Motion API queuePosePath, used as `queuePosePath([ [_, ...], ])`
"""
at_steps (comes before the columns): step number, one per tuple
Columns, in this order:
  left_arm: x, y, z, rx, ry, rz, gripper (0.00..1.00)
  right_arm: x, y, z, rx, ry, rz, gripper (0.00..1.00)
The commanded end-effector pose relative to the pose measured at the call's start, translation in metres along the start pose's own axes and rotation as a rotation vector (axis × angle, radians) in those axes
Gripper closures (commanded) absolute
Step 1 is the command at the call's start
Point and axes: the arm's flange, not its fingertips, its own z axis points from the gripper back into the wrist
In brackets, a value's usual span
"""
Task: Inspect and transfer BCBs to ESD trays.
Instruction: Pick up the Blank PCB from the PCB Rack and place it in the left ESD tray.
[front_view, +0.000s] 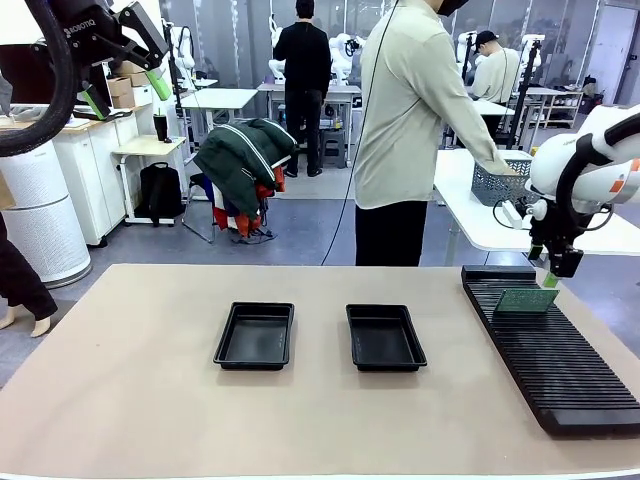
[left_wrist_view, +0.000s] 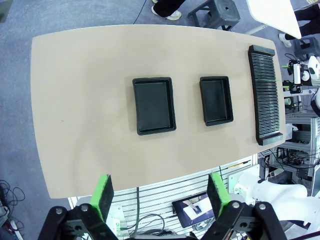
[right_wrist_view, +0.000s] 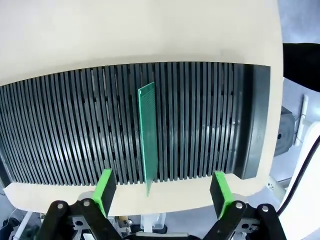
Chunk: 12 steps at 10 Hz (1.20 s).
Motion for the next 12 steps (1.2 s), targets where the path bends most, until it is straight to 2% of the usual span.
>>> queuePosePath([
  [1, 0.000, 0.001, -0.001, 0.000, 0.002, 0.002, 0.00, -0.002, -0.009, -0.012, -0.008, -0.018, 0.037, 0.00],
  [12, 0.000, 0.001, -0.001, 0.000, 0.002, 0.002, 0.00, -0.007, -0.015, -0.061, -0.001, -0.058, 0.054, 0.00],
])
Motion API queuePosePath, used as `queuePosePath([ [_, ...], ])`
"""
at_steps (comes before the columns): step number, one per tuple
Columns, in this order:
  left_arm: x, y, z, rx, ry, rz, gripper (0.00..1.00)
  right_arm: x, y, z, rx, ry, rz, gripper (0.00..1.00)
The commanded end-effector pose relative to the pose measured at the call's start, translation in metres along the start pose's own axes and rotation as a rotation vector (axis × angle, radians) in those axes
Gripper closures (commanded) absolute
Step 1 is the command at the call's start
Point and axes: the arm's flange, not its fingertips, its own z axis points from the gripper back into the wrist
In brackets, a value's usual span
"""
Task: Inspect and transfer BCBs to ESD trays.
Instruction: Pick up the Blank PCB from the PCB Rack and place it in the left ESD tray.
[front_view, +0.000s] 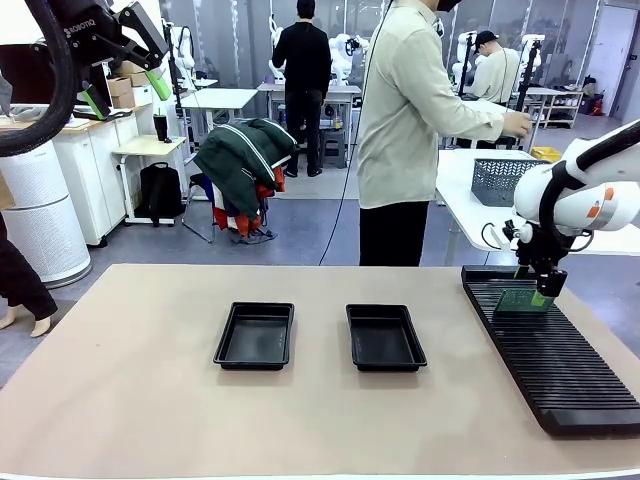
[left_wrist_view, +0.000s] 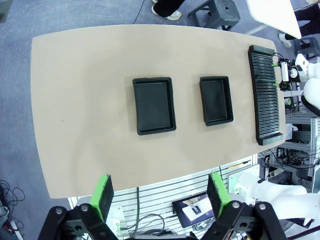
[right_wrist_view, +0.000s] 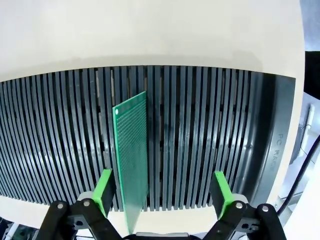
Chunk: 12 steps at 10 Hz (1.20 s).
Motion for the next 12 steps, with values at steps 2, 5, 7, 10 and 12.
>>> queuePosePath([
  [2, 0.000, 0.001, -0.001, 0.000, 0.002, 0.002, 0.00, 0.000, 0.000, 0.000, 0.000, 0.000, 0.000, 0.00],
  [5, 0.000, 0.001, -0.001, 0.000, 0.002, 0.002, 0.00, 0.000, 0.000, 0.000, 0.000, 0.000, 0.000, 0.00],
  [7, 0.000, 0.001, -0.001, 0.000, 0.002, 0.002, 0.00, -0.001, 0.000, -0.001, -0.001, -0.006, -0.001, 0.00],
  [10, 0.000, 0.001, -0.001, 0.000, 0.002, 0.002, 0.00, -0.005, 0.006, 0.002, -0.027, -0.028, 0.036, 0.00],
  [12, 0.000, 0.001, -0.001, 0.000, 0.002, 0.002, 0.00, -0.005, 0.009, 0.003, -0.024, -0.037, 0.045, 0.00],
])
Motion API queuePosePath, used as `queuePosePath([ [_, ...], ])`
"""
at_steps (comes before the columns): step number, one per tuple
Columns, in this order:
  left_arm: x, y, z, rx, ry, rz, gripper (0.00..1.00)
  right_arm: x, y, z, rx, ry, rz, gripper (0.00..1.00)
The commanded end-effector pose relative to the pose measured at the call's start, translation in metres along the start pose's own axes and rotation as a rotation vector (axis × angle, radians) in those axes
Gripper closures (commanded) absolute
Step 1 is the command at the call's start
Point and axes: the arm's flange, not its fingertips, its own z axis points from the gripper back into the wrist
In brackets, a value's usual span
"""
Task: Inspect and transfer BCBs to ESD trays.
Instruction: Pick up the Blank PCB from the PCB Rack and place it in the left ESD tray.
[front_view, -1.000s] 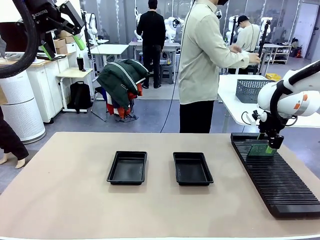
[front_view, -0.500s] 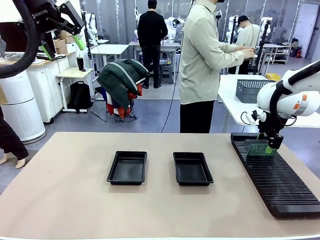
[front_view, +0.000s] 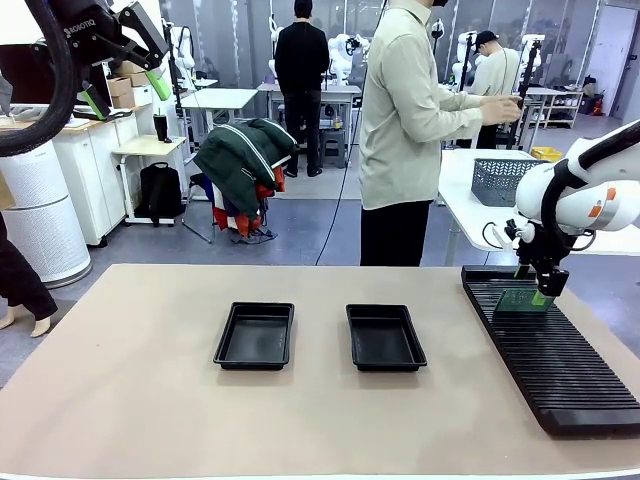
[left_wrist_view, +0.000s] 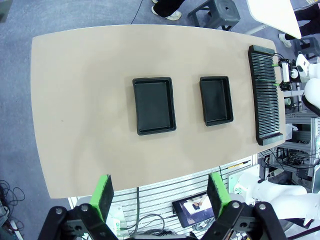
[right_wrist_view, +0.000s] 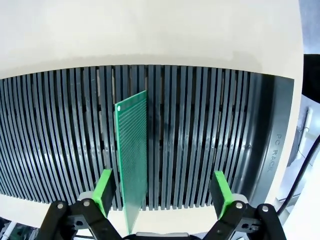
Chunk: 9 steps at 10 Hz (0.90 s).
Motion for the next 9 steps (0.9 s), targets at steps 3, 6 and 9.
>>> queuePosePath([
  [3, -0.0005, 0.0006, -0.0006, 0.000, 0.002, 0.002, 0.00, -0.0052, 0.0065, -0.0050, -0.016, -0.040, 0.027, 0.03],
  [6, -0.0005, 0.0006, -0.0006, 0.000, 0.002, 0.002, 0.00, -0.0067, 0.0070, -0.0072, -0.003, -0.043, 0.027, 0.12],
  [9, -0.0005, 0.0006, -0.0006, 0.000, 0.002, 0.002, 0.00, -0.0068, 0.0079, -0.0074, 0.019, -0.045, 0.030, 0.24],
])
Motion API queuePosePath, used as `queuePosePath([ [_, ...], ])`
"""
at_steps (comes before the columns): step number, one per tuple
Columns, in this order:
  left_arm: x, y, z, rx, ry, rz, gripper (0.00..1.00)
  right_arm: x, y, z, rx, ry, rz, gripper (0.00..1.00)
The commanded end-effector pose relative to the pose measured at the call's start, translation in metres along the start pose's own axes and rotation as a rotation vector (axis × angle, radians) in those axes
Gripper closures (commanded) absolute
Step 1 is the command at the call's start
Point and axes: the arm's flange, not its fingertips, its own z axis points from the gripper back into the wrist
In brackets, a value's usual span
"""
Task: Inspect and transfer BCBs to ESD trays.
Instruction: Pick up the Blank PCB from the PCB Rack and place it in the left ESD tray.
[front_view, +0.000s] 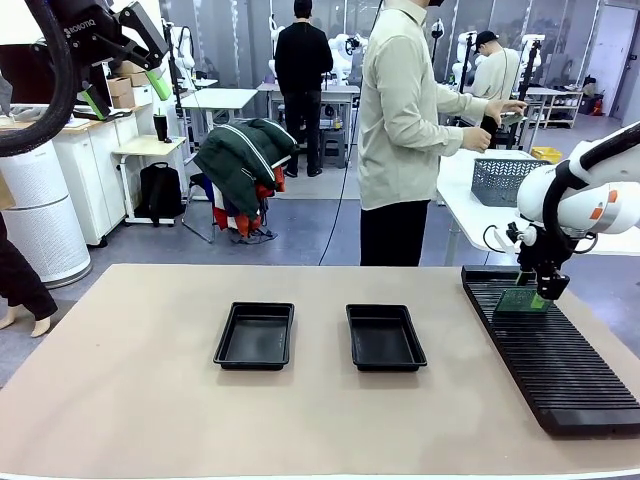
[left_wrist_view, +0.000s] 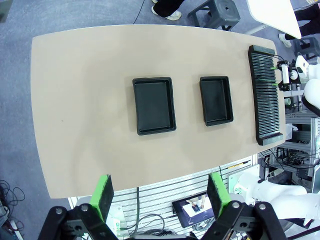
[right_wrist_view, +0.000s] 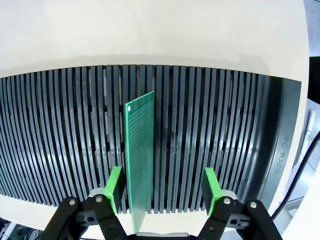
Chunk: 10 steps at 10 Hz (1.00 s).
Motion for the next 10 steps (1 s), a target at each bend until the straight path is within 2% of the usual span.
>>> queuePosePath([
  [1, -0.0005, 0.0006, -0.0006, 0.000, 0.002, 0.002, 0.00, -0.0045, 0.0037, -0.0016, 0.006, -0.030, 0.026, 0.26],
  [10, -0.0005, 0.0006, -0.0006, 0.000, 0.002, 0.002, 0.00, -0.0063, 0.0034, -0.0018, 0.033, -0.038, 0.029, 0.59],
])
